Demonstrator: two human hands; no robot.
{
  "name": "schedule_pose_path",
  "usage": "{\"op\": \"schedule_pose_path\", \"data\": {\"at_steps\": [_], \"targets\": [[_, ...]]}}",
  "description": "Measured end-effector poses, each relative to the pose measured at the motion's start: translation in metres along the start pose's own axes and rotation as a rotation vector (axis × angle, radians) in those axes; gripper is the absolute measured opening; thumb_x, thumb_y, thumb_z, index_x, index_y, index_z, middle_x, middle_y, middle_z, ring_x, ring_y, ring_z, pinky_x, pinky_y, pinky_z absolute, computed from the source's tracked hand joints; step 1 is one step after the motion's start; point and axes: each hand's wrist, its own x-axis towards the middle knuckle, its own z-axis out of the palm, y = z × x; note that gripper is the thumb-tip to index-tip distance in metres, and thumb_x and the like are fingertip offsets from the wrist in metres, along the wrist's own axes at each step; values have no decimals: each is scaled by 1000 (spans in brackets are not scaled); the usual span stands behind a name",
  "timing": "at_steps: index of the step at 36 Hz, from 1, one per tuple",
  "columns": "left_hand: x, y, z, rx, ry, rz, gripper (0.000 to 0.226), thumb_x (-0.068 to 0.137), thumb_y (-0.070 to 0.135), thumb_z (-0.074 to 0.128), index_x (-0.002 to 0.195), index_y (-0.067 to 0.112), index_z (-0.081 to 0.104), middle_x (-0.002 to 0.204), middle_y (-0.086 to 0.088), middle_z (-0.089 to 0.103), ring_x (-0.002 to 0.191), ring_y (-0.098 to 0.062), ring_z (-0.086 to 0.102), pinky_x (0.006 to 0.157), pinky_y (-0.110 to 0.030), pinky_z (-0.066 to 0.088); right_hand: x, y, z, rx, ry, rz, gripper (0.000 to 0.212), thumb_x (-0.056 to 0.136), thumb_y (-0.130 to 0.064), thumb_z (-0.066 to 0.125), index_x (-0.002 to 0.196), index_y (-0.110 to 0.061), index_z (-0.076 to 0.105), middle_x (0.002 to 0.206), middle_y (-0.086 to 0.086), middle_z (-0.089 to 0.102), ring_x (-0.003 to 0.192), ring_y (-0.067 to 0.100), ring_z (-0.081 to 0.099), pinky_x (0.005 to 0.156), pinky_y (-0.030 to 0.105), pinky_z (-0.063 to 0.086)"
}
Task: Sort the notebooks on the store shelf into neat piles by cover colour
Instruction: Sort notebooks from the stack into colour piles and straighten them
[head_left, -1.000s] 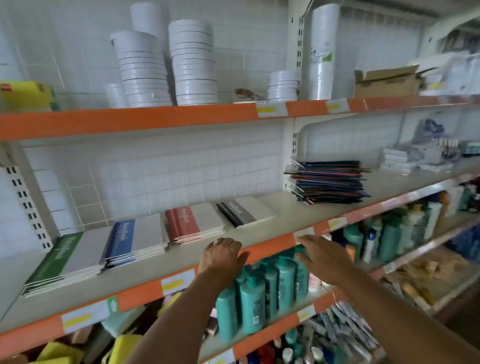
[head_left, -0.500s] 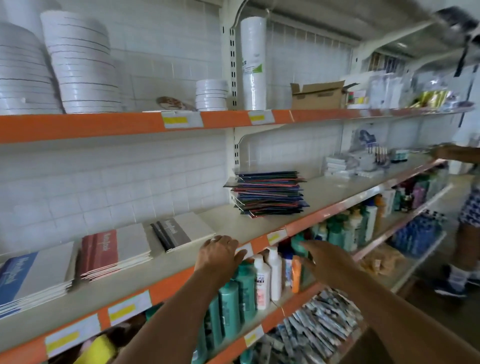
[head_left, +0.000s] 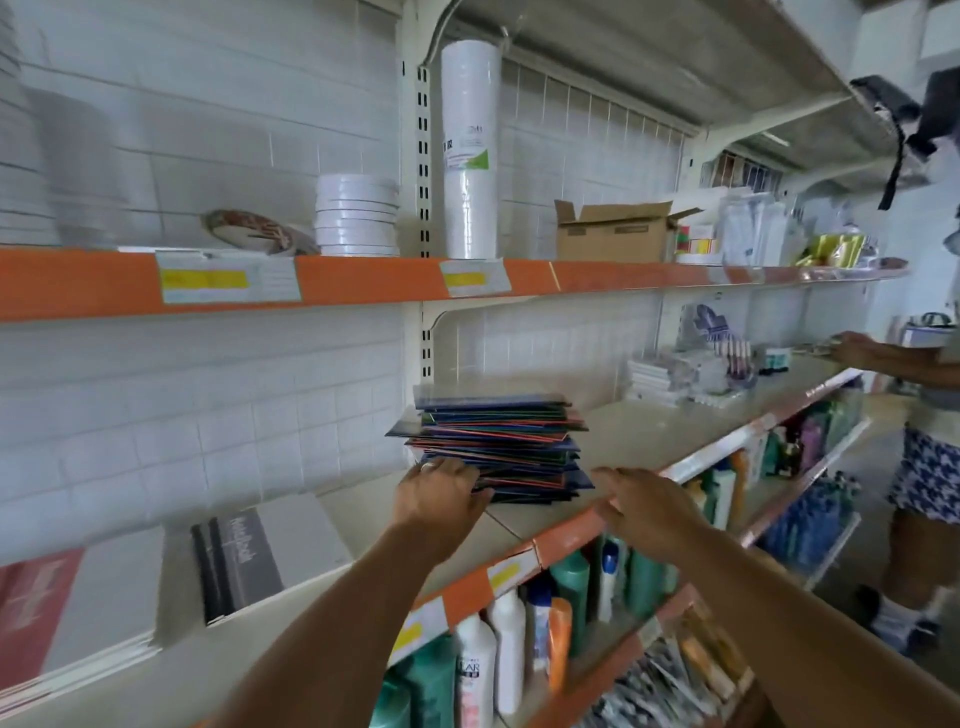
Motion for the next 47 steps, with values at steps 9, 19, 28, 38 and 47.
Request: {"op": "schedule_pose_path", "data": {"at_steps": [9, 19, 28, 38, 47], "targets": [[66, 28, 5, 13, 29, 10, 49, 102, 46, 25, 147, 26, 28, 155, 1, 26, 142, -20, 24, 115, -38, 18, 64, 38, 11, -9, 55, -48, 37, 99, -28, 40, 135, -21, 44, 124, 2, 59, 112, 20, 54, 91, 31, 44], [132, 81, 17, 8, 88, -94, 53, 101, 48, 25, 148, 24, 24, 157, -3, 20, 145, -22, 15, 118, -41, 9, 138, 85, 19, 2, 121, -198, 58, 88, 3, 44, 141, -21, 41, 127, 4, 58, 113, 21, 54, 88, 30, 47], [165, 109, 30, 15, -78, -292, 62, 98, 58, 13, 151, 25, 19, 160, -5, 11, 147, -25, 3, 119, -46, -1, 183, 95, 22, 135, 151, -413, 68, 86, 9, 44, 146, -22, 34, 147, 0, 42, 132, 18, 40, 106, 30, 37], [156, 94, 25, -57, -33, -339, 51, 99, 53, 23, 139, 22, 34, 151, -3, 34, 145, -24, 18, 119, -45, 4, 206, 77, 37, 181, 163, -474, 75, 86, 7, 48, 151, -16, 21, 157, 4, 24, 143, 19, 26, 117, 34, 24], [156, 76, 21, 98, 31, -372, 60, 91, 20, 46, 145, 17, 21, 141, -8, 41, 135, -27, 35, 119, -45, 11, 211, 66, 35, 174, 89, -468, 86, 85, 10, 45, 153, -25, 6, 159, 2, 18, 146, 21, 16, 120, 35, 14]]}}
